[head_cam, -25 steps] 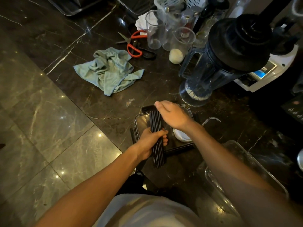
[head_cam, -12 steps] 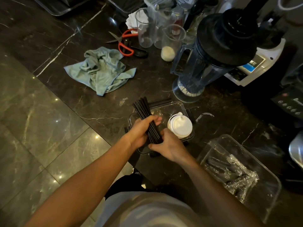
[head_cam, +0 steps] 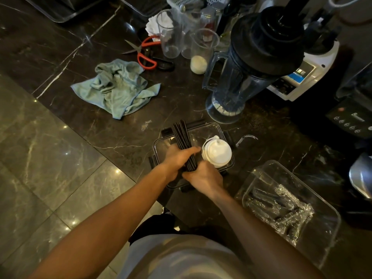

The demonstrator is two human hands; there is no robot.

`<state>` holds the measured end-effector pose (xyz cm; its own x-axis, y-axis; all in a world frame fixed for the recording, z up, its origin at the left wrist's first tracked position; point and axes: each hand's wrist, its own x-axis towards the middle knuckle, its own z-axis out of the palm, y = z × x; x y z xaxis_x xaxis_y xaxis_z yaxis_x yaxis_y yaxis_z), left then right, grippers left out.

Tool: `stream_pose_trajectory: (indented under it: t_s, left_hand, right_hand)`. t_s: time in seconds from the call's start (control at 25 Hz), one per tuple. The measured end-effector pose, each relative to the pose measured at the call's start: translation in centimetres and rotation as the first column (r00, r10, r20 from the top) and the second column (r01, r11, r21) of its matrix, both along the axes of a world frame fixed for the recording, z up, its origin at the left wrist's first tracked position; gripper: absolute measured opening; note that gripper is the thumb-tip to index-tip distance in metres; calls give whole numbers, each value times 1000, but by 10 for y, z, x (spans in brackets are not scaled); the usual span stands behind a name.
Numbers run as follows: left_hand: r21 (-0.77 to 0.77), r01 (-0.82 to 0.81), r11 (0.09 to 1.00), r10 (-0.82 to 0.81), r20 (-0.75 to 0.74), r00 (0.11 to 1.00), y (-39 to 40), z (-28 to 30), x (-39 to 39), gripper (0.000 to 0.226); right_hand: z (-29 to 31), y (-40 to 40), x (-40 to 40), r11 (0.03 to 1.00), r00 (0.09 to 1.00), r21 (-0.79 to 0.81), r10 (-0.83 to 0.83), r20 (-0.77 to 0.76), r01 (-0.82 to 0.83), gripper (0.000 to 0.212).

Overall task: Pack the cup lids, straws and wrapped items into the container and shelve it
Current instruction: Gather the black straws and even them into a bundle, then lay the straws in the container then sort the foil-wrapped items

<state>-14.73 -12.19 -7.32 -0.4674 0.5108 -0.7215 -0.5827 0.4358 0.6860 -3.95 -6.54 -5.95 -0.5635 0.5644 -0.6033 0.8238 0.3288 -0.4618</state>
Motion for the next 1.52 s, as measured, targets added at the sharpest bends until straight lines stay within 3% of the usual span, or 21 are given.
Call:
stream_pose_trajectory:
  t_s: [0.24,0.4,0.56,0.76,1.24,1.52]
  left_hand:
    - [-55,135,989,-145,-263,954,-13,0,-6,33]
    - [-151,205,967,-249,-398,883,-11,-8,-1,46]
    - [-198,231,953,-302,-541,785,-11,-12,7,66]
    - [-218,189,957,-283,-580,764,-20,-18,11,79]
    - [-311,159,937,-335,-675,657,-30,-18,16,56]
    - [-279,86,956,-270,-730,627,-38,-17,17,49]
  right_hand:
    - [1,2,7,927,984,337,137,111,-167,35]
    - [1,-2,10,848,970,473,201,133,-241,43]
    - [1,-2,16,834,973,501,186,135,-229,54]
    - [5,-6,24,805,966,534,199,164,-257,62]
    - [20,-4,38,843,977,494,178,118,-213,58]
    - [26,-1,52,836,985,522,164,58,-170,48]
